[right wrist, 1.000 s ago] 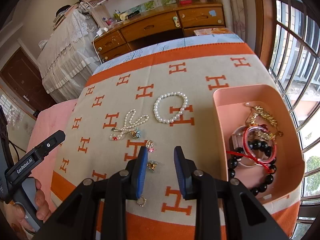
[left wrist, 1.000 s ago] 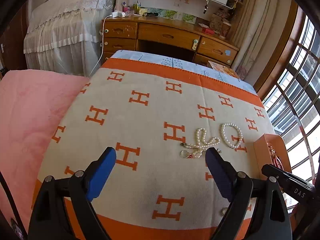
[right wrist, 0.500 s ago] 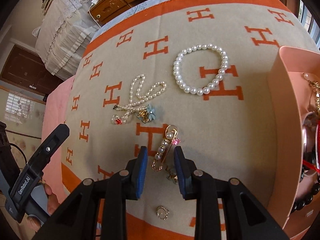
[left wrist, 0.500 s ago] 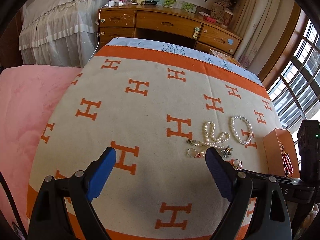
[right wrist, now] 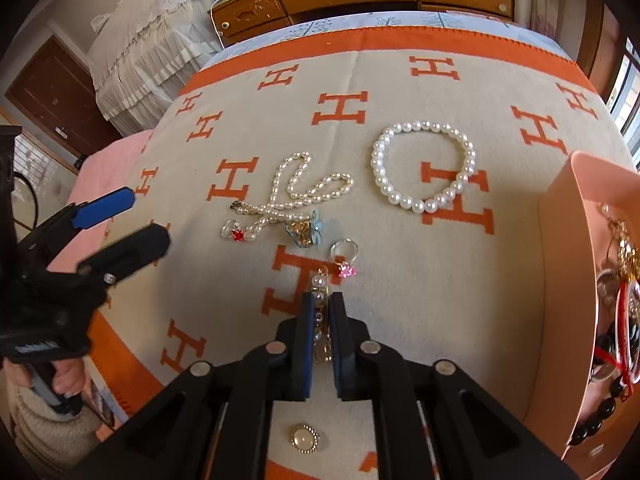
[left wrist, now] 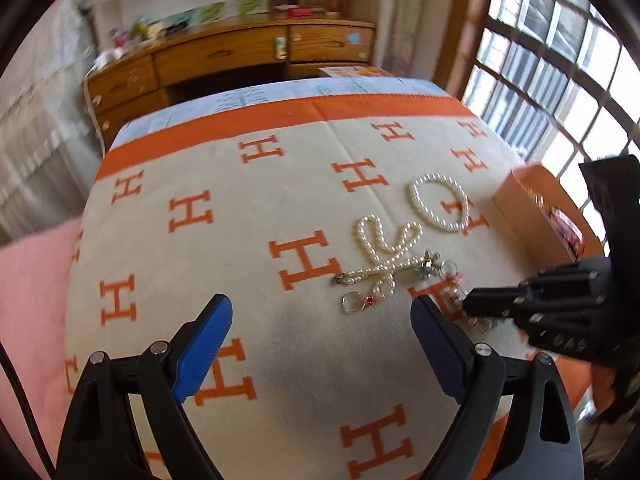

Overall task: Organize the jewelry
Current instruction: 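Grasp the pearl safety-pin brooch with the right gripper, then carry the brooch into the pink box with the right gripper while the left gripper carries a pearl piece there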

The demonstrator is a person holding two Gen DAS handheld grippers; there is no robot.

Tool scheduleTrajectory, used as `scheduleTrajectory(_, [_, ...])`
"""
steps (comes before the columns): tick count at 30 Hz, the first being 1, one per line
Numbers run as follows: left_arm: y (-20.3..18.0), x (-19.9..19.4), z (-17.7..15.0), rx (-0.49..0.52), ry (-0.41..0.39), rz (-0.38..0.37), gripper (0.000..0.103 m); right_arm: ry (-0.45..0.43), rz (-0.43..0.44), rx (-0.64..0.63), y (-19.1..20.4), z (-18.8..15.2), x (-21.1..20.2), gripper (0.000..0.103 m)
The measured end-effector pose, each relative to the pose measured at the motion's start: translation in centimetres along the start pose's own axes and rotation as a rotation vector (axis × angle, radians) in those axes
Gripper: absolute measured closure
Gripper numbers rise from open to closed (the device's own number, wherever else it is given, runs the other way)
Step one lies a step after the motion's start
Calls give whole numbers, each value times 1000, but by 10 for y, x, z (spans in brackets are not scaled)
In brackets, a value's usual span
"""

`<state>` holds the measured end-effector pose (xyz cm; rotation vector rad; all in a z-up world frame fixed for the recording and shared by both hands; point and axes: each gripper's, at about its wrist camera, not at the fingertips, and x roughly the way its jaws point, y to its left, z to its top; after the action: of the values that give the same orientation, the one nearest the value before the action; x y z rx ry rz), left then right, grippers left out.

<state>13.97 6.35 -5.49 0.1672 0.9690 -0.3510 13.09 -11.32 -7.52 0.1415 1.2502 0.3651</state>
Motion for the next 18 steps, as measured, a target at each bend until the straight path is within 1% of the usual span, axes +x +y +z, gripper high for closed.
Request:
scheduleTrajectory(1, [-8, 5, 0, 67, 6, 15, 14, 6, 13, 17, -5, -3, -2, 102])
scheduleTrajectory(3, [-20, 14, 3, 167, 18, 27, 16, 1, 33, 43, -14, -11, -7, 102])
scheduleTrajectory(4, [-24, 18, 4, 198, 28, 28, 20, -1, 45, 54, -17, -14, -8, 102])
scheduleTrajectory(6, [-31, 25, 10, 245, 44, 22, 20, -3, 67, 78, -23, -20, -11, 102])
scheduleTrajectory(8, [-37, 32, 15, 278, 59, 16, 21, -8, 82, 97, -28, -25, -13, 102])
scheduleTrajectory(11, [-44, 45, 24, 317, 97, 7, 33, -15, 100, 110, -34, -30, -16, 102])
scheduleTrajectory(13, [-47, 56, 28, 332, 135, 1, 46, -17, 113, 118, -36, -31, -16, 102])
scheduleTrajectory(15, [-48, 61, 33, 329, 158, -19, 49, -22, 125, 123, -39, -32, -16, 102])
scheduleTrajectory(17, [-47, 65, 38, 322, 190, -40, 54, -30, 136, 124, -39, -33, -16, 102])
scheduleTrajectory(18, [-46, 67, 41, 314, 206, -54, 59, -32, 141, 124, -39, -34, -16, 102])
